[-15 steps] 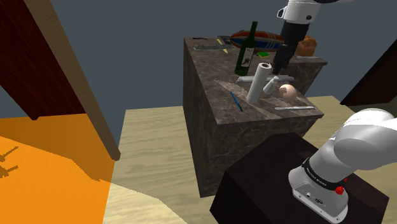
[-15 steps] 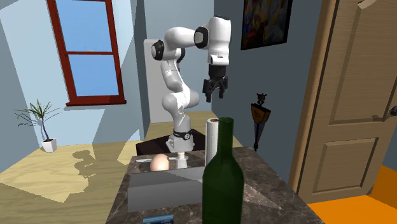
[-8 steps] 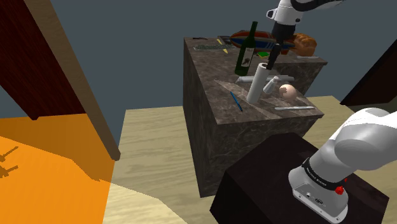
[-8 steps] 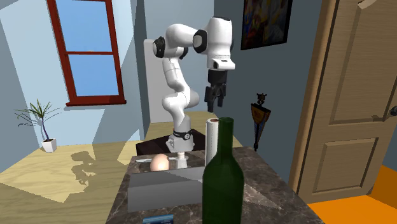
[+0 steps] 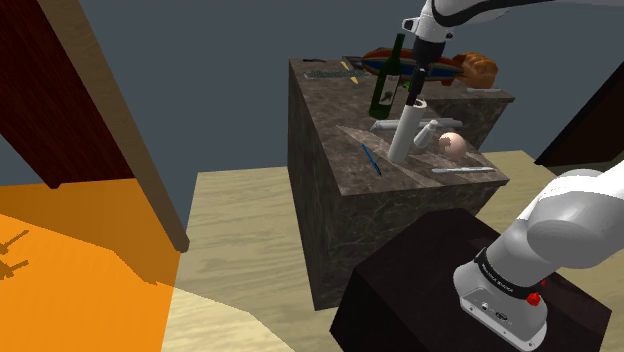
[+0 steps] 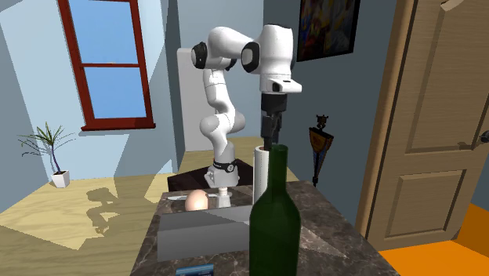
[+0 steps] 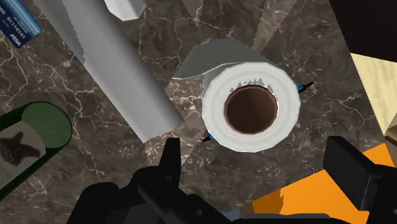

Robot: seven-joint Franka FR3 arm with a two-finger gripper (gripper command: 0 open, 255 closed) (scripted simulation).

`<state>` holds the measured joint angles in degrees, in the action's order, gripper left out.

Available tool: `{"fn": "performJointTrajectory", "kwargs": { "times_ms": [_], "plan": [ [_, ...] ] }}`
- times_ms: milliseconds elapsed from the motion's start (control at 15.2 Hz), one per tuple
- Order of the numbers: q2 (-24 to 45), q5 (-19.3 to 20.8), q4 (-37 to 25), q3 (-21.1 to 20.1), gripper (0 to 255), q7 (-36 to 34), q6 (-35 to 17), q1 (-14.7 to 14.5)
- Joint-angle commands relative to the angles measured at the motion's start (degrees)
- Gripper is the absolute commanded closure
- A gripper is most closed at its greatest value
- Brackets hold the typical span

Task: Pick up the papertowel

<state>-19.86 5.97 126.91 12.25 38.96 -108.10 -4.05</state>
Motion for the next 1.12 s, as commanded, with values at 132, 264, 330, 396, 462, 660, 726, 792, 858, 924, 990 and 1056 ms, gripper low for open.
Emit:
{"fn": "performJointTrajectory", "kwargs": {
  "times_ms": [132,264,330,396,462,660,726,792,858,924,990,1056],
  "plan": [
    [0.60,0.09,2.55,0.23,0,0.12,-3.23,0.03],
    [0.84,0.11,3.56,0.31,0,0.10,-4.47,0.05],
    [0.85,0.11,3.56,0.31,0,0.10,-4.48,0.05],
    [0.69,0.13,3.75,0.26,255,0.02,-4.51,0.04],
    [0.76,0.12,3.69,0.26,255,0.02,-4.51,0.03],
    [0.73,0.12,3.71,0.27,255,0.03,-4.51,0.04],
    [0.75,0.12,3.71,0.26,255,0.02,-4.52,0.03],
    [0.74,0.12,3.71,0.27,255,0.03,-4.52,0.04],
    [0.75,0.12,3.71,0.26,255,0.01,-4.52,0.03],
    [0.77,0.11,3.68,0.26,255,0.02,-4.52,0.03],
    [0.85,0.11,3.55,0.31,255,0.11,-4.48,0.06],
    [0.68,0.10,2.92,0.25,255,0.12,-3.68,0.05]
  ]
}}
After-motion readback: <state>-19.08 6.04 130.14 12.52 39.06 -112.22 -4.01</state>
